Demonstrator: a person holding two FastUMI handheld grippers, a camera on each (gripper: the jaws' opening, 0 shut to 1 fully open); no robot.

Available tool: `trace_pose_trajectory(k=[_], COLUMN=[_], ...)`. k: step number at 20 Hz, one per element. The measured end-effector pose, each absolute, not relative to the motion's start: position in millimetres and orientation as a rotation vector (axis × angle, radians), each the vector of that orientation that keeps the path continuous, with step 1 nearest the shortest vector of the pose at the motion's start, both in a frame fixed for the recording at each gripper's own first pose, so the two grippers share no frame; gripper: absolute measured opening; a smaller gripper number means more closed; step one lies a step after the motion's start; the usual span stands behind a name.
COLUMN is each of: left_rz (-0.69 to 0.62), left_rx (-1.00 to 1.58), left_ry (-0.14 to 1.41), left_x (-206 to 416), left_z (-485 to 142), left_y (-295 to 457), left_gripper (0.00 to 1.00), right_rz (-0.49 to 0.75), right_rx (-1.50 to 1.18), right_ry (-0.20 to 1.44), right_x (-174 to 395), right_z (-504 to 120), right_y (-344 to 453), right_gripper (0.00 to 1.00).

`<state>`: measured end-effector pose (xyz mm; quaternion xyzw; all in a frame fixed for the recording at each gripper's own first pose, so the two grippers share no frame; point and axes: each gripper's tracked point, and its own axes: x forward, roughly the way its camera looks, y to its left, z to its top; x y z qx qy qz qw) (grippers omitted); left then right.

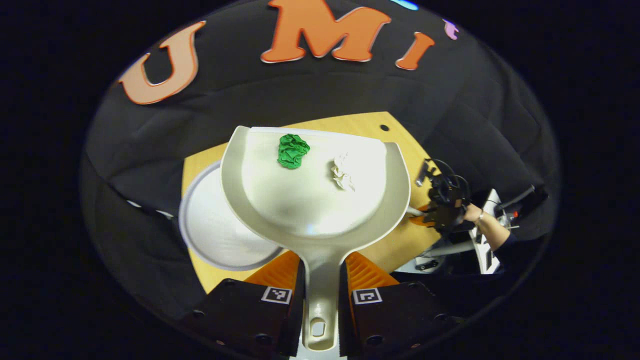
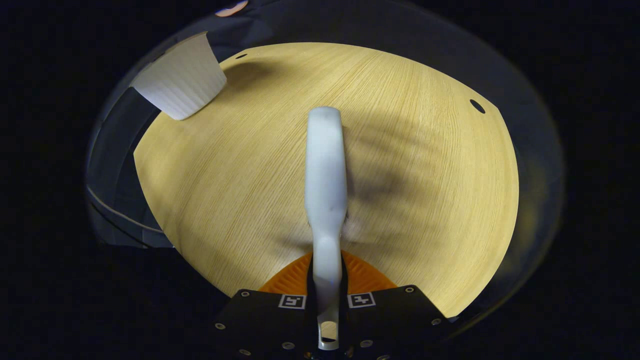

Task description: Pick up the small broom and dustpan from the desktop, sweep the trash into the dustpan with the broom, and then empty the trash into the garbage bin.

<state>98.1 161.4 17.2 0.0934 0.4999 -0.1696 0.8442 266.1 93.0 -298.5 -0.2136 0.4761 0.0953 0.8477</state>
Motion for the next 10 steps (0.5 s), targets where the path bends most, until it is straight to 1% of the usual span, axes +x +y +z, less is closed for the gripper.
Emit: trace_pose_trajectory(k=[6,10], left_rz=[-0.125,-0.043], left_rx=[0.316,0.507], left_ry=[1.112,1.136], left_x=[106.3,110.8], left_z=[9.7,6.7], left_y=[274.8,304.1], left_gripper=[0.30,0.30], right_rz=[0.203,0.197], right_rx=[-0.440,-0.434], right_ry=[1.005,1.006], right_x=[268.2,271.5], right_z=[-297.6,-298.0], right_y=[93.6,92.5], right_gripper=[0.15,0.16])
